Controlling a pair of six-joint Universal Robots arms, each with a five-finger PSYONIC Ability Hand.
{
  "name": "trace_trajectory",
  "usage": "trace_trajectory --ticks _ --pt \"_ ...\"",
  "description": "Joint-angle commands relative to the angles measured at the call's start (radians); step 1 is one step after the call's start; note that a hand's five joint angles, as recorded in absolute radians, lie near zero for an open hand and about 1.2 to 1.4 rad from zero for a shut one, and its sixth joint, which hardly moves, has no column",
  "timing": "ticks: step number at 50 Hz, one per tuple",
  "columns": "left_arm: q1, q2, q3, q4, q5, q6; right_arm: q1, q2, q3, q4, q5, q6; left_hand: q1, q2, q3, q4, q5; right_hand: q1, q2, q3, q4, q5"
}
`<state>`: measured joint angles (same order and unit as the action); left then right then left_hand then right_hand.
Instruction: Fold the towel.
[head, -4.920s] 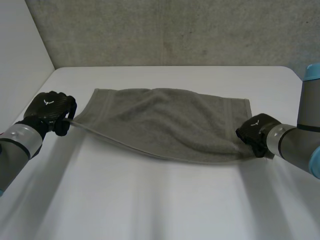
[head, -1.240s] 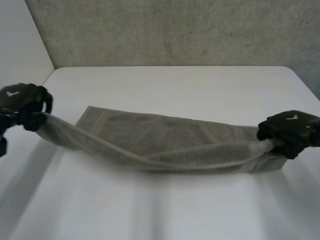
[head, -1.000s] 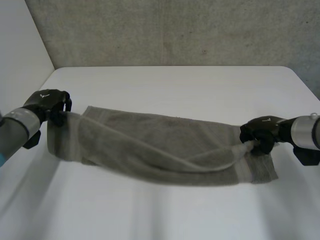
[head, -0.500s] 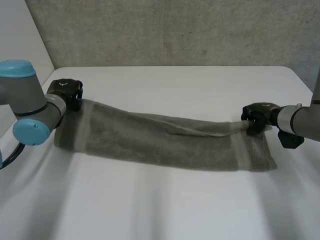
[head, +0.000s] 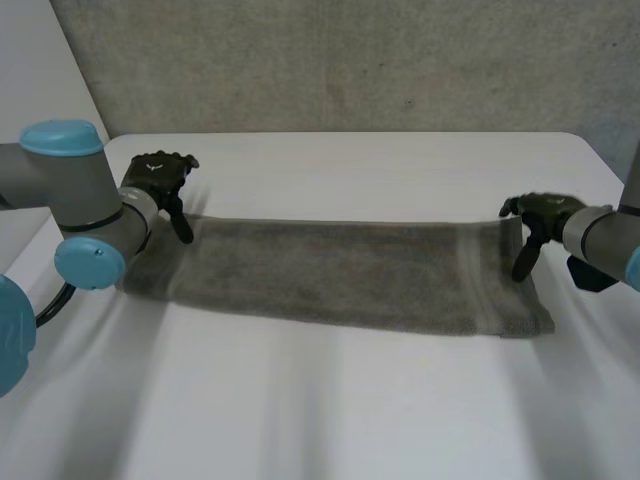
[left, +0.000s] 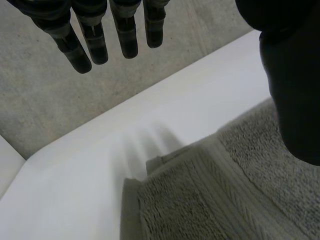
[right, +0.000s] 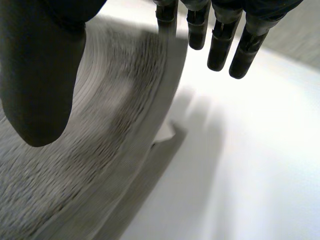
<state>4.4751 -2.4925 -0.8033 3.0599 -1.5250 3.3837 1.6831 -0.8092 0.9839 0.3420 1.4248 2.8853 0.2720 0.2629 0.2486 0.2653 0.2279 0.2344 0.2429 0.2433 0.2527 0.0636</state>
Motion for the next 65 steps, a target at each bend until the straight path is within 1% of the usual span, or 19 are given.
trace_trajectory --ticks 1,3,9,14,23,30,34,42,44,47,48,49,50,52,53,54,55,57,65 --pt "0.003 0.076 -0.037 -0.010 -0.001 -0.011 0.004 -0.192 0.154 -0.186 0.006 -0.003 -0.091 -0.082 -0.067 -0.084 -0.221 -0.060 -0.068 -0.069 -0.078 -0.064" --pt "0.009 0.130 -0.085 -0.007 0.002 -0.014 0.007 -0.278 0.217 -0.225 0.002 -0.012 -0.085 -0.076 -0.062 -0.078 -0.215 -0.060 -0.068 -0.069 -0.078 -0.064" --pt "0.013 0.221 -0.191 0.011 0.016 -0.015 0.009 -0.378 0.318 -0.228 0.002 -0.069 -0.070 -0.061 -0.047 -0.063 -0.201 -0.060 -0.068 -0.069 -0.078 -0.064" --pt "0.015 0.328 -0.351 0.066 0.022 -0.012 0.007 -0.453 0.470 -0.219 0.008 -0.211 -0.070 -0.061 -0.047 -0.063 -0.201 -0.060 -0.068 -0.069 -0.078 -0.064" --pt "0.013 0.412 -0.531 0.151 0.071 -0.012 -0.002 -0.482 0.688 -0.270 -0.003 -0.285 -0.070 -0.061 -0.047 -0.063 -0.201 0.015 0.007 0.006 -0.003 0.011" --pt "0.009 0.460 -0.626 0.215 0.082 -0.014 -0.005 -0.466 0.834 -0.440 -0.087 -0.297 -0.073 -0.064 -0.050 -0.066 -0.204 0.018 0.009 0.009 0.000 0.014" --pt "0.004 0.460 -0.636 0.226 0.082 -0.014 0.000 -0.419 0.842 -0.482 -0.099 -0.322 -0.073 -0.064 -0.050 -0.066 -0.204 0.056 0.048 0.047 0.038 0.052" --pt "0.003 0.460 -0.640 0.227 0.082 -0.014 0.000 -0.329 0.819 -0.497 -0.084 -0.359 -0.073 -0.064 -0.050 -0.066 -0.204 0.311 0.303 0.303 0.293 0.308" --pt "0.003 0.458 -0.642 0.227 0.082 -0.015 -0.002 -0.300 0.811 -0.503 -0.083 -0.363 -0.073 -0.064 -0.050 -0.066 -0.204 0.554 0.545 0.545 0.535 0.550" --pt "0.003 0.458 -0.642 0.227 0.082 -0.015 -0.003 -0.292 0.806 -0.511 -0.081 -0.365 -0.073 -0.064 -0.050 -0.066 -0.204 0.690 0.682 0.681 0.672 0.686" --pt "0.003 0.458 -0.642 0.227 0.082 -0.015 -0.005 -0.291 0.802 -0.518 -0.073 -0.365 -0.073 -0.064 -0.050 -0.066 -0.204 1.001 0.993 0.992 0.983 0.997" --pt "0.004 0.458 -0.643 0.227 0.082 -0.015 -0.006 -0.300 0.800 -0.534 -0.055 -0.357 -0.073 -0.064 -0.050 -0.066 -0.204 1.160 1.152 1.151 1.142 1.157" --pt "0.004 0.458 -0.643 0.227 0.082 -0.015 -0.006 -0.300 0.800 -0.534 -0.055 -0.357 -0.073 -0.064 -0.050 -0.066 -0.204 1.162 1.153 1.153 1.144 1.158" --pt "0.004 0.458 -0.649 0.229 0.082 -0.015 -0.028 -0.333 0.797 -0.576 0.032 -0.362 -0.073 -0.064 -0.050 -0.066 -0.204 1.162 1.153 1.153 1.144 1.158" --pt "0.004 0.458 -0.649 0.229 0.082 -0.015 -0.028 -0.334 0.797 -0.577 0.032 -0.362 -0.073 -0.064 -0.050 -0.066 -0.204 1.162 1.153 1.153 1.144 1.158" --pt "0.004 0.458 -0.651 0.229 0.082 -0.015 -0.048 -0.370 0.797 -0.593 0.084 -0.368 -0.073 -0.064 -0.050 -0.066 -0.204 1.162 1.153 1.153 1.144 1.158" --pt "0.004 0.458 -0.651 0.229 0.082 -0.015 -0.048 -0.370 0.797 -0.594 0.085 -0.368 -0.073 -0.064 -0.050 -0.066 -0.204 1.162 1.153 1.153 1.144 1.158" --pt "0.004 0.460 -0.651 0.229 0.082 -0.015 -0.094 -0.448 0.788 -0.615 0.144 -0.386 -0.073 -0.064 -0.050 -0.066 -0.204 1.162 1.153 1.153 1.144 1.158" --pt "0.009 0.477 -0.652 0.227 0.082 -0.015 -0.186 -0.490 0.710 -0.603 0.152 -0.523 -0.073 -0.064 -0.050 -0.066 -0.204 1.162 1.153 1.153 1.144 1.158"
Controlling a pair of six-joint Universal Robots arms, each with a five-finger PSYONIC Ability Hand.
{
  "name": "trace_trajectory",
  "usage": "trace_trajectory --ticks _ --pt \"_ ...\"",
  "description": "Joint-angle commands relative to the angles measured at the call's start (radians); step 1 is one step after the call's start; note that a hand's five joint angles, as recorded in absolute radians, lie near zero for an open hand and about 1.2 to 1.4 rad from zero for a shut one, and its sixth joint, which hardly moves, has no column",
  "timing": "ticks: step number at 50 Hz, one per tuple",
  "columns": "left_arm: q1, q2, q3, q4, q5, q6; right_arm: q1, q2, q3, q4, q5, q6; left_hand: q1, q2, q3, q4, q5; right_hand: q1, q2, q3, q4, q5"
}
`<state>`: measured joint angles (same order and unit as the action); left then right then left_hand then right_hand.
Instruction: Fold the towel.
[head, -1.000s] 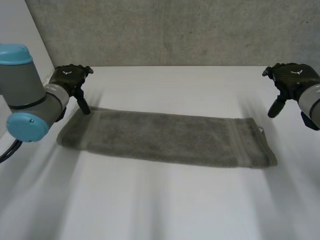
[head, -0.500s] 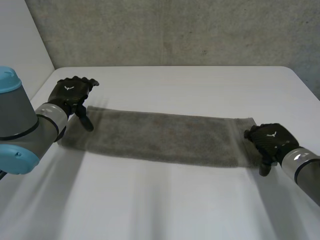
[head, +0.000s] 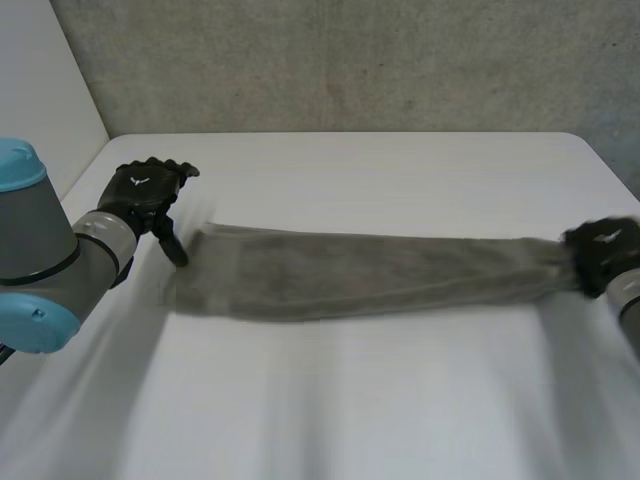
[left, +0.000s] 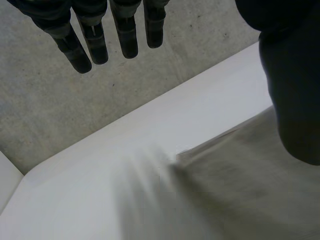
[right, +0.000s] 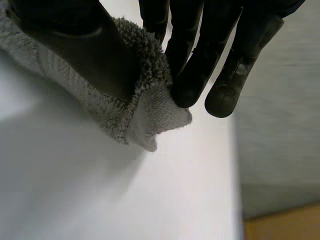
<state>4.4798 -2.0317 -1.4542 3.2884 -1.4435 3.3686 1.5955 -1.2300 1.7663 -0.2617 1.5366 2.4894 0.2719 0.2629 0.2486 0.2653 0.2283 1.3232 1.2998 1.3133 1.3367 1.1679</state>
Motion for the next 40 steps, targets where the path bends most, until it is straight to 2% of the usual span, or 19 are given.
trace_trajectory --ticks 1,5,9,11,12,14,15,17,20,22,23,25,32,33,34,36,37,38,40 --pt "0.004 0.016 -0.002 -0.001 0.000 0.000 -0.098 -0.069 -0.073 0.001 0.040 -0.127 -0.073 -0.064 -0.050 -0.067 -0.204 0.073 0.096 0.083 0.060 0.054" --pt "0.006 0.019 -0.002 -0.001 -0.002 -0.001 -0.091 -0.056 -0.167 0.016 0.056 -0.202 -0.073 -0.064 -0.050 -0.067 -0.204 0.073 0.096 0.083 0.060 0.054" --pt "0.007 0.024 -0.002 -0.001 -0.002 -0.003 -0.029 -0.036 -0.246 0.033 0.057 -0.202 -0.073 -0.064 -0.050 -0.067 -0.204 0.073 0.096 0.083 0.060 0.054" --pt "0.006 0.025 -0.002 -0.001 -0.003 -0.003 0.114 -0.022 -0.347 0.050 0.059 -0.184 -0.073 -0.064 -0.050 -0.067 -0.204 0.073 0.096 0.083 0.060 0.054" --pt "0.006 0.025 -0.002 -0.001 -0.003 -0.003 0.115 -0.022 -0.347 0.050 0.059 -0.184 -0.073 -0.064 -0.050 -0.067 -0.204 0.073 0.096 0.083 0.060 0.054" --pt "0.001 0.025 -0.003 -0.001 -0.005 -0.005 0.242 -0.003 -0.425 0.058 0.059 -0.167 -0.073 -0.064 -0.050 -0.067 -0.204 0.073 0.096 0.083 0.060 0.054" --pt "0.001 0.025 -0.003 -0.001 -0.005 -0.005 0.242 -0.003 -0.426 0.058 0.059 -0.167 -0.073 -0.064 -0.050 -0.067 -0.204 0.073 0.096 0.083 0.060 0.054" --pt "-0.002 0.027 -0.003 -0.001 -0.006 -0.005 0.360 0.046 -0.485 0.058 0.056 -0.158 -0.073 -0.064 -0.050 -0.067 -0.204 0.073 0.096 0.083 0.060 0.054" --pt "-0.004 0.030 -0.006 -0.001 -0.006 -0.005 0.434 0.078 -0.511 0.058 0.051 -0.159 -0.073 -0.064 -0.050 -0.067 -0.204 0.073 0.096 0.083 0.060 0.054" --pt "-0.005 0.034 -0.012 -0.001 -0.006 -0.005 0.581 0.154 -0.557 0.059 0.043 -0.161 -0.073 -0.064 -0.050 -0.067 -0.204 0.073 0.096 0.083 0.060 0.054" --pt "-0.005 0.034 -0.012 -0.001 -0.006 -0.005 0.581 0.155 -0.557 0.059 0.043 -0.161 -0.073 -0.064 -0.050 -0.067 -0.204 0.073 0.096 0.083 0.060 0.054" --pt "-0.011 0.036 -0.015 -0.001 -0.006 -0.008 0.674 0.237 -0.574 0.062 0.039 -0.165 -0.073 -0.064 -0.050 -0.067 -0.204 0.073 0.096 0.083 0.060 0.054" --pt "-0.021 0.036 -0.015 0.000 -0.005 -0.014 0.777 0.354 -0.577 0.062 0.022 -0.165 -0.073 -0.064 -0.050 -0.067 -0.204 0.073 0.096 0.083 0.060 0.054" --pt "-0.021 0.036 -0.015 0.000 -0.005 -0.014 0.790 0.368 -0.571 0.062 0.005 -0.165 -0.076 -0.067 -0.053 -0.069 -0.207 -0.074 -0.051 -0.064 -0.088 -0.093" --pt "-0.021 0.036 -0.015 0.000 -0.005 -0.014 0.790 0.368 -0.571 0.062 0.005 -0.165 -0.076 -0.067 -0.053 -0.069 -0.207 -0.076 -0.052 -0.066 -0.089 -0.095" --pt "-0.022 0.034 -0.017 0.000 -0.005 -0.015 0.785 0.371 -0.565 0.064 -0.001 -0.153 -0.073 -0.064 -0.050 -0.067 -0.204 -0.917 -0.894 -0.907 -0.931 -0.936" --pt "-0.022 0.034 -0.017 0.000 -0.005 -0.015 0.785 0.371 -0.565 0.064 -0.001 -0.153 -0.073 -0.064 -0.050 -0.067 -0.204 -0.921 -0.898 -0.911 -0.935 -0.940" --pt "-0.022 0.034 -0.017 0.000 -0.005 -0.015 0.776 0.365 -0.556 0.064 0.004 -0.153 -0.073 -0.064 -0.050 -0.067 -0.204 -1.037 -1.014 -1.027 -1.051 -1.057" --pt "-0.022 0.034 -0.018 0.000 -0.005 -0.014 0.767 0.357 -0.545 0.071 0.011 -0.147 -0.073 -0.064 -0.050 -0.067 -0.204 -1.126 -1.102 -1.116 -1.139 -1.145"
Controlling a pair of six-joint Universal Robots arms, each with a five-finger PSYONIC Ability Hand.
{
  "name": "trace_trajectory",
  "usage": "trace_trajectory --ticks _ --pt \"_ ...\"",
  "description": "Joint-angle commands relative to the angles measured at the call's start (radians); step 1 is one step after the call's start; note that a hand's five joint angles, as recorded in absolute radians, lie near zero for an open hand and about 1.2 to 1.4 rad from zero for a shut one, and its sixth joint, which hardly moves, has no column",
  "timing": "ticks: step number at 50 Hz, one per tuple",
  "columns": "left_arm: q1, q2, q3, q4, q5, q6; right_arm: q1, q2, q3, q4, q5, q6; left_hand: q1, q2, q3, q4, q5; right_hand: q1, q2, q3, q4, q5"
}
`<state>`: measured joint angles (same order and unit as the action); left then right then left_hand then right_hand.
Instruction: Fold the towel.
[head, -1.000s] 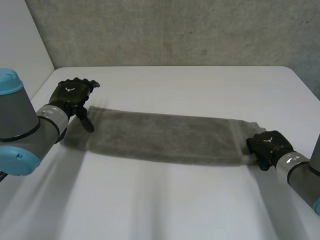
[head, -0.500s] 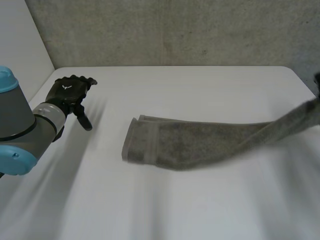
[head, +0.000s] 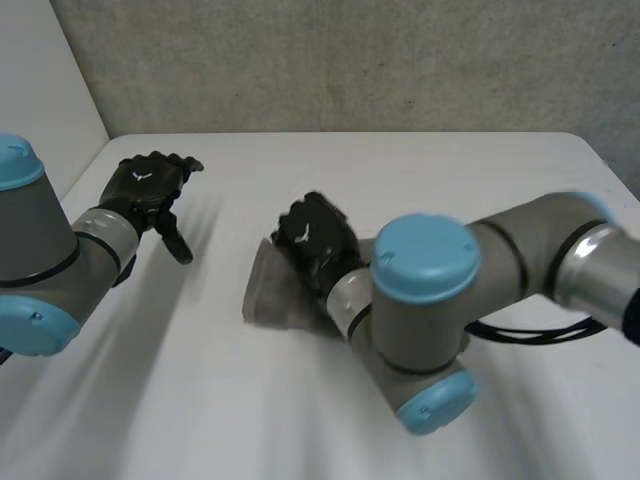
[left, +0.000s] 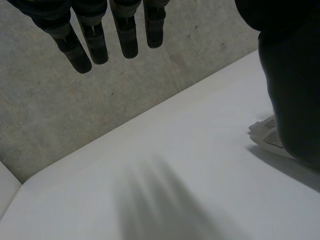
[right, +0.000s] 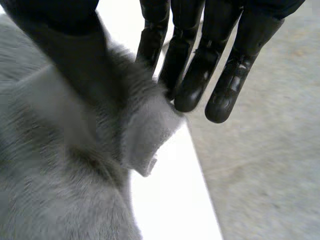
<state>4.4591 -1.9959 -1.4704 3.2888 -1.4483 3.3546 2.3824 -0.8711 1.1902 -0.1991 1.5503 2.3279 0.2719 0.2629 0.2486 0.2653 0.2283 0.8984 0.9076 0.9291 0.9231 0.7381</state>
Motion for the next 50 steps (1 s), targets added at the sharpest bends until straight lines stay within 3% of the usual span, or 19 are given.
trace_trajectory --ticks 1,11,17,23,26,28,29,31,33,40,42,45,50 --pt "-0.001 -0.001 -0.008 0.000 0.002 0.000 -0.034 -0.023 0.048 0.023 0.005 0.031 -0.073 -0.064 -0.050 -0.067 -0.204 -0.724 -0.733 -0.755 -0.749 -0.738" --pt "-0.012 -0.003 -0.014 0.005 0.002 0.000 -0.248 -0.219 0.228 0.162 -0.009 0.264 -0.073 -0.064 -0.050 -0.067 -0.204 -0.699 -0.709 -0.730 -0.724 -0.713" --pt "-0.017 -0.004 -0.016 0.005 0.002 -0.001 -0.319 -0.247 0.394 0.202 -0.036 0.272 -0.073 -0.064 -0.050 -0.067 -0.204 -0.426 -0.436 -0.457 -0.451 -0.441" --pt "-0.034 -0.006 -0.016 0.005 0.002 0.000 -0.385 -0.241 0.499 0.129 -0.065 0.272 -0.073 -0.064 -0.050 -0.067 -0.204 -0.350 -0.359 -0.381 -0.375 -0.364" --pt "-0.037 -0.008 -0.018 0.005 0.002 0.000 -0.387 -0.235 0.505 0.112 -0.061 0.272 -0.073 -0.064 -0.050 -0.067 -0.204 -0.276 -0.285 -0.307 -0.301 -0.290" --pt "-0.041 -0.008 -0.022 0.005 0.000 0.000 -0.391 -0.233 0.502 0.090 -0.058 0.272 -0.073 -0.064 -0.050 -0.067 -0.204 0.033 0.024 0.003 0.009 0.019" --pt "-0.041 -0.008 -0.022 0.005 0.000 0.000 -0.391 -0.233 0.502 0.090 -0.058 0.272 -0.073 -0.064 -0.050 -0.067 -0.204 0.035 0.026 0.004 0.010 0.021" --pt "-0.043 -0.004 -0.033 0.008 0.002 0.000 -0.397 -0.230 0.488 0.092 -0.050 0.271 -0.076 -0.067 -0.053 -0.069 -0.207 0.362 0.353 0.331 0.337 0.348" --pt "-0.043 -0.004 -0.036 0.014 0.002 0.000 -0.397 -0.230 0.480 0.095 -0.044 0.272 -0.076 -0.067 -0.053 -0.069 -0.207 0.496 0.487 0.466 0.472 0.482" --pt "-0.043 -0.003 -0.037 0.023 0.002 0.002 -0.384 -0.252 0.430 0.087 0.059 0.235 -0.076 -0.067 -0.053 -0.069 -0.207 0.498 0.489 0.467 0.473 0.484" --pt "-0.043 -0.003 -0.031 0.023 0.002 0.000 -0.374 -0.261 0.372 0.087 0.099 0.162 -0.076 -0.067 -0.053 -0.069 -0.207 0.498 0.489 0.467 0.473 0.484" --pt "-0.044 -0.001 -0.030 0.022 0.000 0.000 -0.350 -0.267 0.339 0.090 0.102 0.126 -0.076 -0.067 -0.053 -0.069 -0.207 0.498 0.489 0.467 0.473 0.484" --pt "-0.050 0.025 -0.027 0.022 -0.001 -0.001 -0.110 -0.232 0.175 0.087 0.097 -0.010 -0.076 -0.067 -0.053 -0.069 -0.207 0.498 0.489 0.467 0.473 0.484"
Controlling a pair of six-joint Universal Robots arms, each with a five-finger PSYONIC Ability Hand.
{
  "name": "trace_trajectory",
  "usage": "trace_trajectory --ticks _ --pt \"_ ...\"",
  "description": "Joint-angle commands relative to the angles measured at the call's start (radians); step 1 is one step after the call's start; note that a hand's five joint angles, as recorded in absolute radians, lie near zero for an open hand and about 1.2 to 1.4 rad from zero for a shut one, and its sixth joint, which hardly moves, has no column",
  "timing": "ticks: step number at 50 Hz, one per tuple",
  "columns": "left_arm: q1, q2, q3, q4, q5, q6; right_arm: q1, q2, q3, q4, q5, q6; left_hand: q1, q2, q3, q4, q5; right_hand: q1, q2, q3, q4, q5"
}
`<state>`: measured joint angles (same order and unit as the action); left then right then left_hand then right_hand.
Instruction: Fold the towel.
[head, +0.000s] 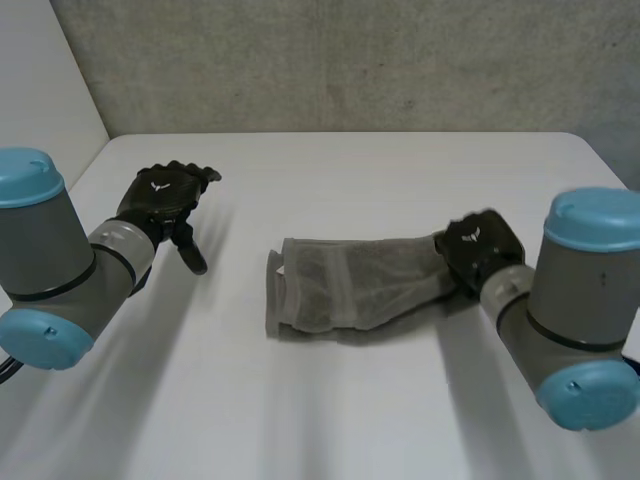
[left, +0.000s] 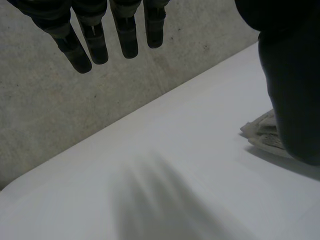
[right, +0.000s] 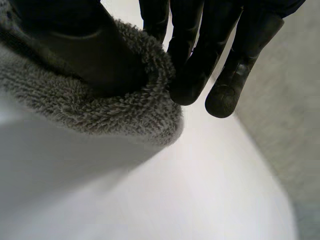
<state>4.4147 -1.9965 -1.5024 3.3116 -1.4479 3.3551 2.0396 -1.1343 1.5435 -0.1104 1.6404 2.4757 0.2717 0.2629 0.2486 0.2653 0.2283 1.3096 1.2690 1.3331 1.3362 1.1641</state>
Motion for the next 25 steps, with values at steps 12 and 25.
trace_trajectory --ticks 12,25 --pt "0.006 0.082 0.016 -0.001 0.000 -0.137 0.458 0.324 -0.350 0.011 -0.108 -0.356 -0.076 -0.067 -0.053 -0.069 -0.207 0.087 0.127 0.063 0.060 0.058" --pt "-0.003 0.084 0.024 -0.004 0.001 -0.174 0.383 0.145 -0.264 -0.023 -0.099 0.089 -0.076 -0.067 -0.053 -0.069 -0.207 -1.031 -0.990 -1.054 -1.057 -1.060"
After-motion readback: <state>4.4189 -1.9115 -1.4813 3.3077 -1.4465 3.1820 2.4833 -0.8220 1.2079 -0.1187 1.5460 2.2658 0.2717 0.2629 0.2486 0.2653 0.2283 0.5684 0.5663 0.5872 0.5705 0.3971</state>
